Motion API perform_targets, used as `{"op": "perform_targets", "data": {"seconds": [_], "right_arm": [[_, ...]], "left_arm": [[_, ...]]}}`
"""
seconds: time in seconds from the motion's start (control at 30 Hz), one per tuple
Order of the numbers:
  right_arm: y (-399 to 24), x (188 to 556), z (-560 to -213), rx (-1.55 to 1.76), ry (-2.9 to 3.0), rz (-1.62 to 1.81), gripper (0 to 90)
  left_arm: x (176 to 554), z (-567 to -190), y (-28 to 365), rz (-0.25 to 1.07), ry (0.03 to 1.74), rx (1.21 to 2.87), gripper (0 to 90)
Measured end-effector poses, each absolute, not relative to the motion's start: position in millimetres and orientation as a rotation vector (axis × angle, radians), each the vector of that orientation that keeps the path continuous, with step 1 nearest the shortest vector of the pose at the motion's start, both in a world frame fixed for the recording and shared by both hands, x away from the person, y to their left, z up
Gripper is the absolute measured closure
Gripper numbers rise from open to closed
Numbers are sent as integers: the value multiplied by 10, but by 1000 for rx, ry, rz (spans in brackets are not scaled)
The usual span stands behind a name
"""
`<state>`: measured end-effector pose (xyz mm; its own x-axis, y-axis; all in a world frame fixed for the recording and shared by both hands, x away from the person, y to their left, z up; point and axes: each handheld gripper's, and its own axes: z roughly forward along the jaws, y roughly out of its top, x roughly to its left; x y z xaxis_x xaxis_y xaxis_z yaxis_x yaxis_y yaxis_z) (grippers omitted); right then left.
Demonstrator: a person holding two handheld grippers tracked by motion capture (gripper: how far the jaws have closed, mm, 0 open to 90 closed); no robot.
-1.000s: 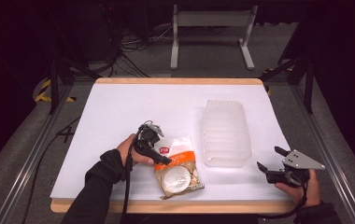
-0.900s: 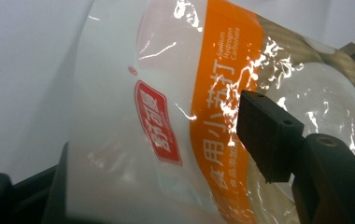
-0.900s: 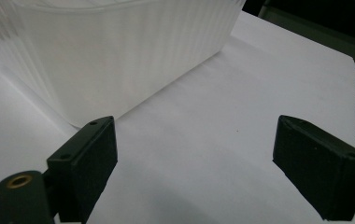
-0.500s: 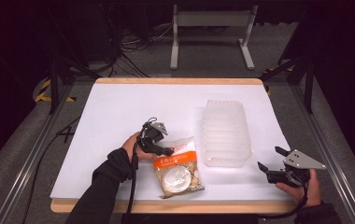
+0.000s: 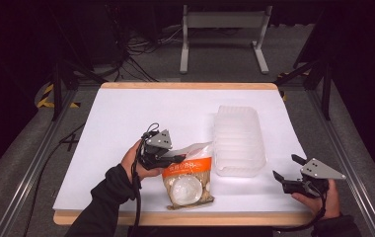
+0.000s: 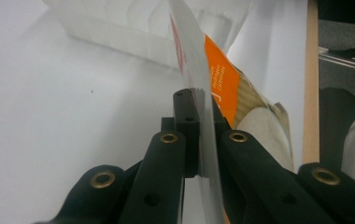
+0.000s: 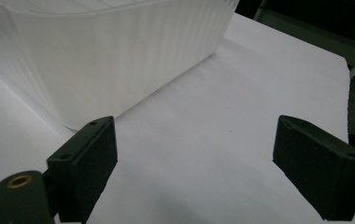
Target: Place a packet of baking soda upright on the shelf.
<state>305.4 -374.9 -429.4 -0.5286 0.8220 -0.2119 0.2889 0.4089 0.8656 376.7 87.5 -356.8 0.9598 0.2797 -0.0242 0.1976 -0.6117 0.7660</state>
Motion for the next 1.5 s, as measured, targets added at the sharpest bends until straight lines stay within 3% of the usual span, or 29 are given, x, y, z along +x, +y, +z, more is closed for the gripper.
{"op": "perform_targets", "data": {"seconds": [0.67, 1.03, 1.5], "right_arm": [[-3783, 3045, -4285, 949, 2000, 1075, 147], [-3796, 3043, -4280, 960, 1984, 1078, 150], [-3805, 3042, -4282, 965, 1979, 1083, 150]], "left_arm": [[3543, -3289, 794, 278, 341, 2104, 897], [3705, -3154, 764, 318, 392, 1997, 897], [3907, -2842, 417, 322, 353, 1909, 897]]}}
